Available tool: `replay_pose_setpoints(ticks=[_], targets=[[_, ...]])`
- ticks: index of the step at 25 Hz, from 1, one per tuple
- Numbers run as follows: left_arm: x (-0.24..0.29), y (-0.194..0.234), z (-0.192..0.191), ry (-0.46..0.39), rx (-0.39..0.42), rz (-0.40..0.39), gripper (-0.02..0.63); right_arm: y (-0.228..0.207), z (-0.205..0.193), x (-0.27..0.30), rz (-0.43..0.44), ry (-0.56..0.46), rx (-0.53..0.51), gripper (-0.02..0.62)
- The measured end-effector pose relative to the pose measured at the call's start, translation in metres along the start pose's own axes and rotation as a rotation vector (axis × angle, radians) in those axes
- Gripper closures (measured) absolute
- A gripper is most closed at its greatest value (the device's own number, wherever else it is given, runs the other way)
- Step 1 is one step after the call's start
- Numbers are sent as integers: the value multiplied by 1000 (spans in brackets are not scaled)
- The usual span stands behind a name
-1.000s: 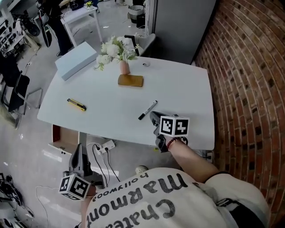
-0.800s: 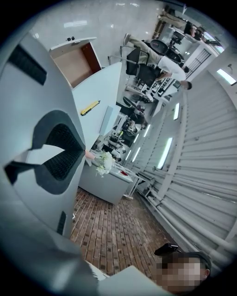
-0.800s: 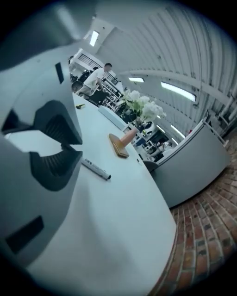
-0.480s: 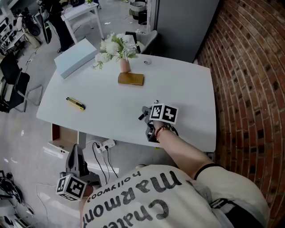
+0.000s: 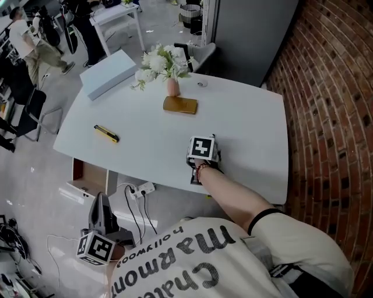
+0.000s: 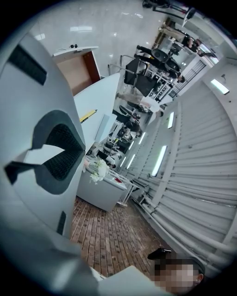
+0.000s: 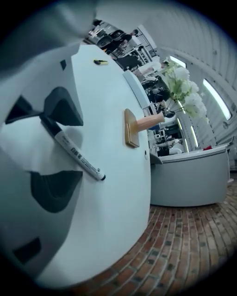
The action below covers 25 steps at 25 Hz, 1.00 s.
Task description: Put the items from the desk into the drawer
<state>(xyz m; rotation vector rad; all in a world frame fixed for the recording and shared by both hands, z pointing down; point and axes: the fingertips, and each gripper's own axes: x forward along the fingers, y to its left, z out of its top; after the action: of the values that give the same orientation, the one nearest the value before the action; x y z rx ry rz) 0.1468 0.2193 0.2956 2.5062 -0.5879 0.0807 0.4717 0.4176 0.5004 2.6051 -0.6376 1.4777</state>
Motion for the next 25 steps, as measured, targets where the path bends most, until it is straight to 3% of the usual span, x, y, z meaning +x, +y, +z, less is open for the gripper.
replay_pose_setpoints(ticks=[3,6,11,18,25], targets=[[-4,3,2,-10,2,15,604,0,-1,4,-48,-7,-46,316],[-5,1,-1,0,4,11,604,-2,1,4,-57,-21,-18,339],[-5,-2,0,0,2,-3,604,-22,0,0,-59,-38,85,522],[0,-5,1,-8,-12,-35,604,-38,-3,-12,58,-49,197,528],[13,-4,-16,59,-16,-24,604,-37,-24,-37,171,-40,276,528]])
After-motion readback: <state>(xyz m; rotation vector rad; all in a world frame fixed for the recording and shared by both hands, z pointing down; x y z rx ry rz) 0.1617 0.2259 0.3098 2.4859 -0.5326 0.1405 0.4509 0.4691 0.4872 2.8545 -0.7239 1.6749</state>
